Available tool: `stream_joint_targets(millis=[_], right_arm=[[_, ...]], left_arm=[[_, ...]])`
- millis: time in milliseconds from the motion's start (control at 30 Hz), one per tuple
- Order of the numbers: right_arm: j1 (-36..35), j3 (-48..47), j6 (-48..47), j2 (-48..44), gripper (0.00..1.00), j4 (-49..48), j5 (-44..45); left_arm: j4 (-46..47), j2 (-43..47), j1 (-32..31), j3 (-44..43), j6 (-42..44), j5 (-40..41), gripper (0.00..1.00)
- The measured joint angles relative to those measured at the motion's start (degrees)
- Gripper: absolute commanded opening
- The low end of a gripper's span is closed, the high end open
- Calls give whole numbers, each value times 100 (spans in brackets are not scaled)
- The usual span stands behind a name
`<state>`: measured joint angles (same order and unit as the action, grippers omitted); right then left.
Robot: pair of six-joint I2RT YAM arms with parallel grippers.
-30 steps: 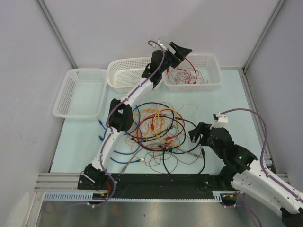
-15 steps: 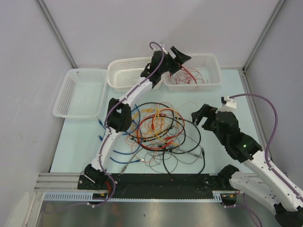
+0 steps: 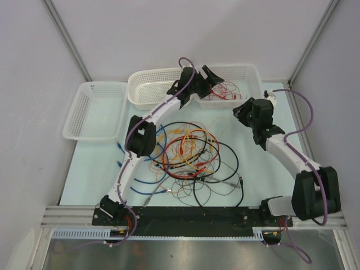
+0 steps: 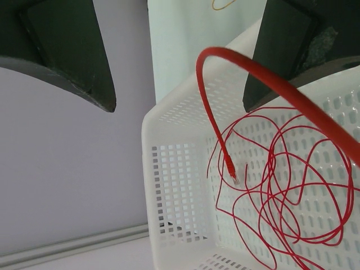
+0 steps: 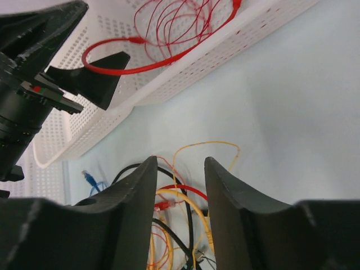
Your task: Untangle the cables
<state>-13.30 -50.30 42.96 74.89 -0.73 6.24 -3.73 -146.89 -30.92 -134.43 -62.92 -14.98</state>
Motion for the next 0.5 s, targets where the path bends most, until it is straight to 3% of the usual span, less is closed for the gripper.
stream_joint_targets(millis=[167, 300, 500], right_arm=[[-79, -549, 393, 879, 41, -494, -588], [-129, -1062, 658, 1414, 64, -903, -1010], [-70, -1263, 1043, 2100, 68, -1414, -1471]], left_arm=[[-26, 114, 20, 0, 2, -50, 100], [-28, 339, 35, 68, 9, -74, 100], [-31, 699, 61, 271, 109, -72, 99]])
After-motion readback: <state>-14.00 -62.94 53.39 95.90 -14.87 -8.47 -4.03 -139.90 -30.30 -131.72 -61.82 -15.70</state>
